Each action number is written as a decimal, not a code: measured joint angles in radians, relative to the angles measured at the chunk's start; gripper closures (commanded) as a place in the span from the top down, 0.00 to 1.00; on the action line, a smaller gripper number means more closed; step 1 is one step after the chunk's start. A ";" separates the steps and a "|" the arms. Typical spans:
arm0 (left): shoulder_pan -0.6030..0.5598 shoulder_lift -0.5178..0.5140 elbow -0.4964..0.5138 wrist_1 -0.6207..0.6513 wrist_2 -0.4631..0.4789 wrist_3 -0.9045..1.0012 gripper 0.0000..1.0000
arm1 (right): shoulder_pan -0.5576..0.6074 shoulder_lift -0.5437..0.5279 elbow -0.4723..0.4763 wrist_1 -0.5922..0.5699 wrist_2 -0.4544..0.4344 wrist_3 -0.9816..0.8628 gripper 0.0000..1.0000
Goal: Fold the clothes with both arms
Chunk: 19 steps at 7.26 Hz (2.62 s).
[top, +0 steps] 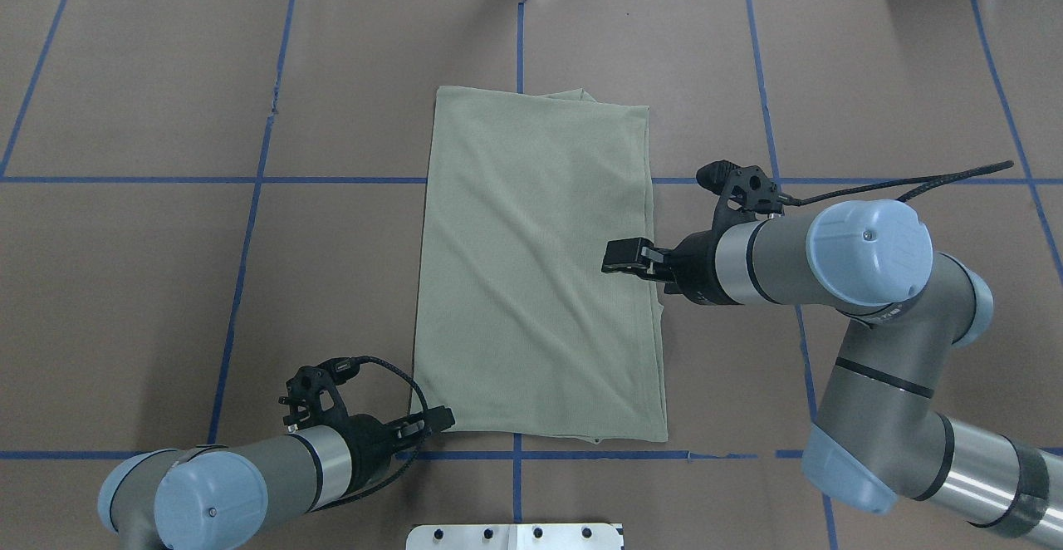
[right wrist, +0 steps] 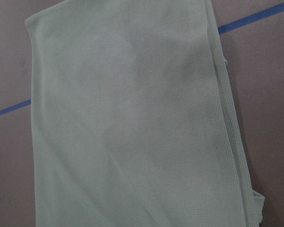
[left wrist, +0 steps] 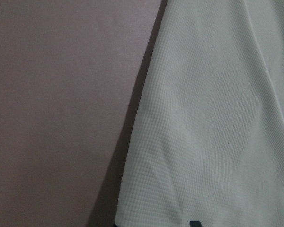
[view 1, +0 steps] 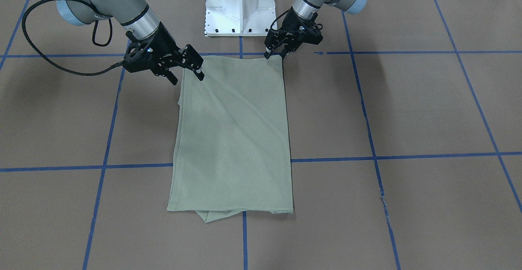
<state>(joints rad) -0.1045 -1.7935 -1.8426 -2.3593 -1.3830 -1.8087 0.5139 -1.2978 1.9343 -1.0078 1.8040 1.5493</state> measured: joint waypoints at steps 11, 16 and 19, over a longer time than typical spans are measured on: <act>-0.005 -0.005 -0.025 0.000 -0.001 0.003 0.00 | -0.333 0.035 0.041 -0.401 -0.302 0.564 1.00; -0.005 0.004 -0.036 0.000 -0.001 0.003 0.00 | -0.368 0.099 -0.036 -0.416 -0.312 0.594 0.16; -0.003 0.002 -0.037 0.000 -0.001 0.003 0.00 | -0.355 0.101 -0.025 -0.417 -0.312 0.602 0.02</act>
<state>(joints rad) -0.1071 -1.7913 -1.8798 -2.3592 -1.3836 -1.8055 0.1588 -1.1970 1.9095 -1.4250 1.4922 2.1511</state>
